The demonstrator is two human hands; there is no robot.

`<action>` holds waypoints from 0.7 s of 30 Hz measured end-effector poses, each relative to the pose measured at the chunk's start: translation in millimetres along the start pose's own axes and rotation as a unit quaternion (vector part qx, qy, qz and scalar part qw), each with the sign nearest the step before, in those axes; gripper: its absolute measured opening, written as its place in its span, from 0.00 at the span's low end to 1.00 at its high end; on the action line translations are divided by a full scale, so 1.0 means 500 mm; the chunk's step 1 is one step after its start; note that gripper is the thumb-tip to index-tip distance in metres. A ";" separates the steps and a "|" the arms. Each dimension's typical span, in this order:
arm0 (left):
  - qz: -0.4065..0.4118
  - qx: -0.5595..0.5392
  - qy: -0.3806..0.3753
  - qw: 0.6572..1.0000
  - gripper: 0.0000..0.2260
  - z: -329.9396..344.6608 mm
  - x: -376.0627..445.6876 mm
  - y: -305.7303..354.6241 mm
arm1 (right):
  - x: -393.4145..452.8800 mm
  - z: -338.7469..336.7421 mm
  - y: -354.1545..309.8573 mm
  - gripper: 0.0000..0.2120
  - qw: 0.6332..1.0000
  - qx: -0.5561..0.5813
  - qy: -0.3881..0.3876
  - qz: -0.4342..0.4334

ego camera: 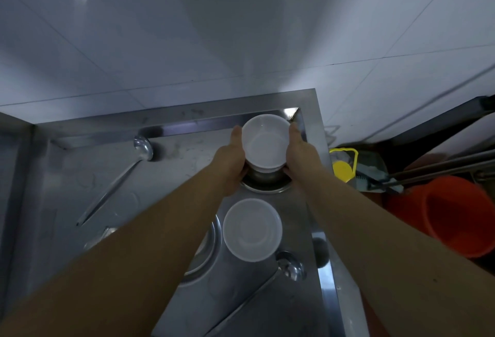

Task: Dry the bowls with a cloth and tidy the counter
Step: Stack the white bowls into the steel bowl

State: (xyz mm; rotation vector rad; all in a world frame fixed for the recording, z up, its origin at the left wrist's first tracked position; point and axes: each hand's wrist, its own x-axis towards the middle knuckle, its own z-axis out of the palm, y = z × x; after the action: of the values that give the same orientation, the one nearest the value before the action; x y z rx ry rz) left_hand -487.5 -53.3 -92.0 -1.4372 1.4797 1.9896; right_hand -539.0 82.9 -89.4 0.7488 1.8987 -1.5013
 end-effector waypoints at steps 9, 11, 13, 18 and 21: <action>0.037 0.070 0.034 0.996 0.19 -0.121 -0.079 -0.061 | -0.136 -0.078 0.095 0.18 0.990 -0.079 0.021 -0.112; 0.049 0.099 0.041 0.993 0.18 -0.152 -0.094 -0.111 | -0.151 -0.088 0.143 0.17 0.983 -0.147 -0.033 -0.109; 0.046 0.106 0.041 0.992 0.18 -0.172 -0.107 -0.167 | -0.156 -0.092 0.187 0.16 0.973 -0.187 -0.073 -0.118; -0.028 -0.045 0.014 0.998 0.14 -0.168 -0.155 -0.298 | -0.164 -0.085 0.246 0.15 0.989 -0.105 -0.106 -0.019; -0.040 -0.152 0.012 0.987 0.11 -0.156 -0.172 -0.335 | -0.160 -0.084 0.269 0.16 0.989 -0.057 -0.126 0.052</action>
State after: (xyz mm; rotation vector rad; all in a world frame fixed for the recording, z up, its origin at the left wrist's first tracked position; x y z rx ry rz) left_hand -288.2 -17.6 -115.1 -1.6134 1.1412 2.2277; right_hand -390.8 145.9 -108.0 0.5680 1.7134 -1.3429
